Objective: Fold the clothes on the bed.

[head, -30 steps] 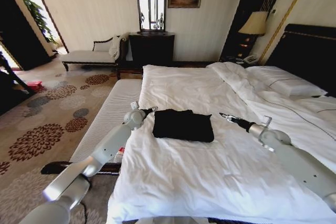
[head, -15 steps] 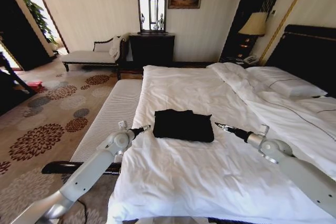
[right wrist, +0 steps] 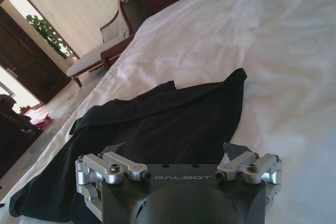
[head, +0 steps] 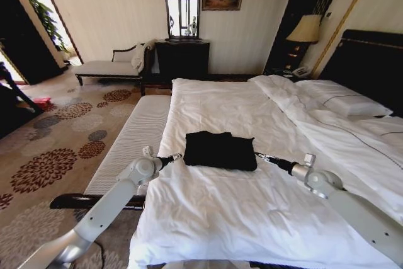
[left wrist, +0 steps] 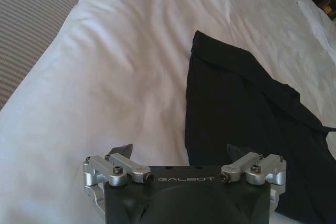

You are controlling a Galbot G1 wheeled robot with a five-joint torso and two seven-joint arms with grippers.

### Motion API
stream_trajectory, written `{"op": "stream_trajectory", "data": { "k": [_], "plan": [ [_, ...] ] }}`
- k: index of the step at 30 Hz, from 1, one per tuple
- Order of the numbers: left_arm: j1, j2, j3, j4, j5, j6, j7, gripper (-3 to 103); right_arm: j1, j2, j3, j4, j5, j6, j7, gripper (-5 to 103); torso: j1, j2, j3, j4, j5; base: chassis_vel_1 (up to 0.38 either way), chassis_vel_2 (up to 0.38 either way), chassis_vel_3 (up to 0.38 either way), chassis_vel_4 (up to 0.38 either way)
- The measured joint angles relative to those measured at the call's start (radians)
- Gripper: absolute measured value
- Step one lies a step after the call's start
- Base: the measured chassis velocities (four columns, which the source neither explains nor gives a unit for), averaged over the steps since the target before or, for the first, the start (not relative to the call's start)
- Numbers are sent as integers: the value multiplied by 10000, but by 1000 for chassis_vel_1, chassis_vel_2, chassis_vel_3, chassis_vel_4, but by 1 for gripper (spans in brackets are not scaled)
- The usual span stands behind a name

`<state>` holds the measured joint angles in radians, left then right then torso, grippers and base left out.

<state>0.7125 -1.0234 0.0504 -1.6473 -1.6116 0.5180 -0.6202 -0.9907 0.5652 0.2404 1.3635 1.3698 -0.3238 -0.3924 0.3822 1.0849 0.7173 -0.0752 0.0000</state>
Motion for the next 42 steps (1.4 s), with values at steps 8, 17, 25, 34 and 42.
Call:
{"op": "stream_trajectory", "data": {
  "k": [8,17,25,34,42],
  "plan": [
    [-378,-453,227,679,-292,213,160,100,37,102,-74,-185,-93,-1,-39,100,-1,0,0,1,0,0,0,0,0],
    [-641,-1001,641,1263,-312,295,440,100,177,183,-144,-244,-142,-4,25,100,-1,0,-1,-1,1,0,0,0,0],
    [-832,-1222,759,1808,-19,267,850,100,193,194,-120,-296,-148,-11,87,100,-1,0,0,1,0,0,0,0,0],
    [-969,-1800,696,2300,248,130,1103,103,181,118,-91,-349,-193,-10,65,100,-1,0,-1,-4,0,0,0,0,0],
    [-777,-1243,657,1964,247,-108,1152,74,198,202,-145,-315,-215,-7,132,100,-2,0,-1,1,0,0,0,0,0]
  ]
}}
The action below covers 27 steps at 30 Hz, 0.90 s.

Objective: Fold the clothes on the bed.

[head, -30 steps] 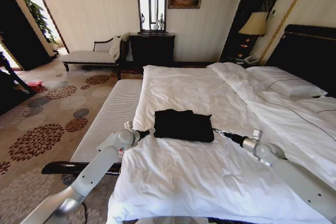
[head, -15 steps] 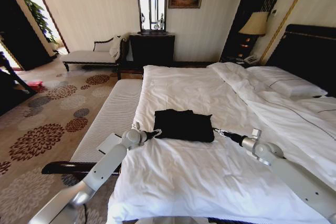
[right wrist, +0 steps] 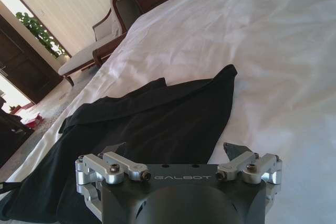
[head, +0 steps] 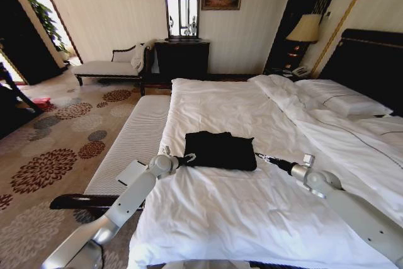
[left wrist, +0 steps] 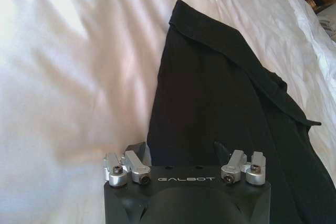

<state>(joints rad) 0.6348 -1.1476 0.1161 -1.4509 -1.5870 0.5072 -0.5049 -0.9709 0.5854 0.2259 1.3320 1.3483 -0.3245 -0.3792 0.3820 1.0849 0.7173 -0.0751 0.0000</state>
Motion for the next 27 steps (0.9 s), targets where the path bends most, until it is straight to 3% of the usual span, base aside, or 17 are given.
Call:
{"op": "stream_trajectory", "data": {
  "k": [3,6,8,10,12,15,17,18,21,27],
  "plan": [
    [21,73,-48,-36,-7,-7,-14,69,-46,56,-27,21,12,0,-7,100,1,0,0,1,0,0,0,0,0],
    [25,60,-129,-46,-5,-9,-25,53,-223,69,-28,242,26,-71,42,100,1,0,0,-1,0,0,0,0,0],
    [23,18,-165,-30,-2,-8,-23,53,-263,68,-25,301,37,-101,74,100,0,0,0,-1,0,0,0,0,0],
    [-2,-99,-206,61,3,17,-7,36,-319,48,-23,346,63,-180,194,100,0,0,0,0,-1,0,0,0,0],
    [-13,-132,-198,91,9,35,7,36,-347,41,-28,343,53,-187,195,100,0,0,0,0,-1,0,0,0,0],
    [-16,-186,-139,183,66,60,72,20,-516,81,8,339,0,-197,180,100,1,0,0,-2,0,0,0,0,0],
    [-9,-194,-136,206,84,61,93,20,-551,95,23,343,-12,-198,166,100,1,-1,0,-3,1,0,0,0,0],
    [4,-212,-131,271,119,64,128,10,-627,122,57,359,-50,-200,123,100,0,0,0,-2,0,0,0,0,0],
    [-17,-270,-104,368,161,67,167,2,-712,149,67,390,-97,-228,80,100,0,0,0,-1,0,0,0,0,0],
    [-92,-319,-92,414,180,76,196,0,-750,188,-18,409,-217,-271,-8,100,0,0,0,-1,0,0,0,0,0]
  ]
}}
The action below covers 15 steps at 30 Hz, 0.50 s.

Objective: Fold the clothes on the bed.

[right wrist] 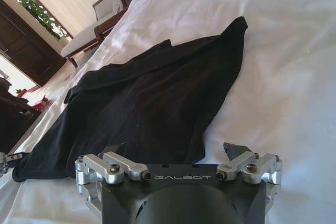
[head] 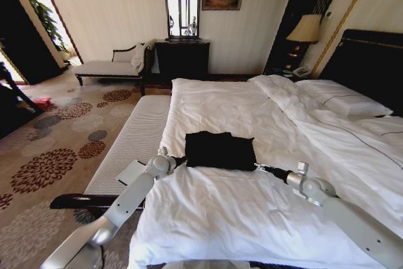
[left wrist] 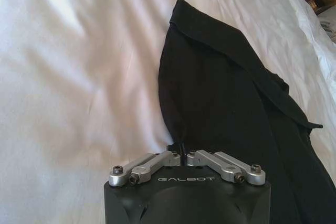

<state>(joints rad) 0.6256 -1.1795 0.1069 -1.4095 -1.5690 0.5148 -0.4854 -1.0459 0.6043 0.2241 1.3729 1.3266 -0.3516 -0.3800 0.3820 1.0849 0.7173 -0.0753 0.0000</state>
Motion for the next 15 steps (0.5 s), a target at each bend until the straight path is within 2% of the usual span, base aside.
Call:
{"op": "stream_trajectory", "data": {
  "k": [11,12,14,15],
  "plan": [
    [-61,8,78,0,30,10,67,0,332,221,-607,-194,-322,-15,-118,100,0,0,0,1,0,0,0,0,0],
    [-60,-6,81,0,47,10,75,0,430,247,-696,-244,-329,-15,-120,103,0,0,0,1,-1,0,0,0,0],
    [-59,-27,82,4,75,10,94,0,554,287,-804,-311,-331,-15,-120,94,0,0,0,1,0,0,0,0,0],
    [-59,-27,82,4,75,10,94,0,554,287,-804,-311,-331,-15,-120,94,0,0,0,1,0,0,0,0,0]
  ]
}}
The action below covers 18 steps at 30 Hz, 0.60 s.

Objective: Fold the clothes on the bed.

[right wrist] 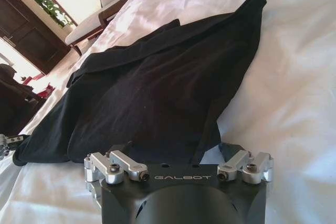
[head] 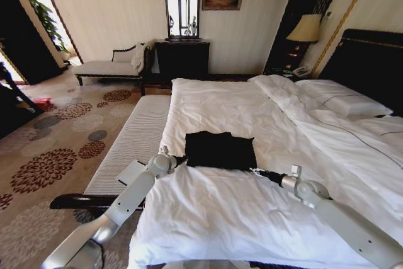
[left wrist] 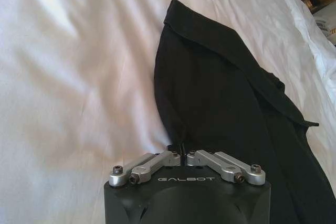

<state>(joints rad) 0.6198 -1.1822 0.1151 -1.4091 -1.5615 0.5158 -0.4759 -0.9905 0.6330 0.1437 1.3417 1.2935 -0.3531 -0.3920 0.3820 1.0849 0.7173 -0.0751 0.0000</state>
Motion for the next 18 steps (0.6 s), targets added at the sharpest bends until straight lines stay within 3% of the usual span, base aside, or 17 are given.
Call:
{"op": "stream_trajectory", "data": {
  "k": [3,9,12,14,17,18],
  "plan": [
    [8,7,2,-3,8,-1,28,0,75,43,-87,-33,-17,0,12,79,1,0,0,-1,0,0,0,0,0],
    [-35,-14,73,76,73,-12,81,0,76,101,-108,-58,-72,0,19,62,0,0,0,-1,0,0,0,0,0],
    [-64,-40,109,124,152,-62,135,0,70,102,-89,-52,-79,6,21,46,0,0,0,-1,0,0,0,0,0],
    [-66,-43,110,130,168,-70,138,0,68,100,-80,-49,-79,8,20,46,0,0,0,-1,0,0,0,0,0],
    [-77,-31,151,136,299,-73,159,0,67,82,-43,-42,-79,24,25,30,0,0,0,-1,0,0,0,0,0],
    [-77,-31,151,136,299,-73,159,0,67,82,-43,-42,-79,24,25,30,0,0,0,-1,0,0,0,0,0]
  ]
}}
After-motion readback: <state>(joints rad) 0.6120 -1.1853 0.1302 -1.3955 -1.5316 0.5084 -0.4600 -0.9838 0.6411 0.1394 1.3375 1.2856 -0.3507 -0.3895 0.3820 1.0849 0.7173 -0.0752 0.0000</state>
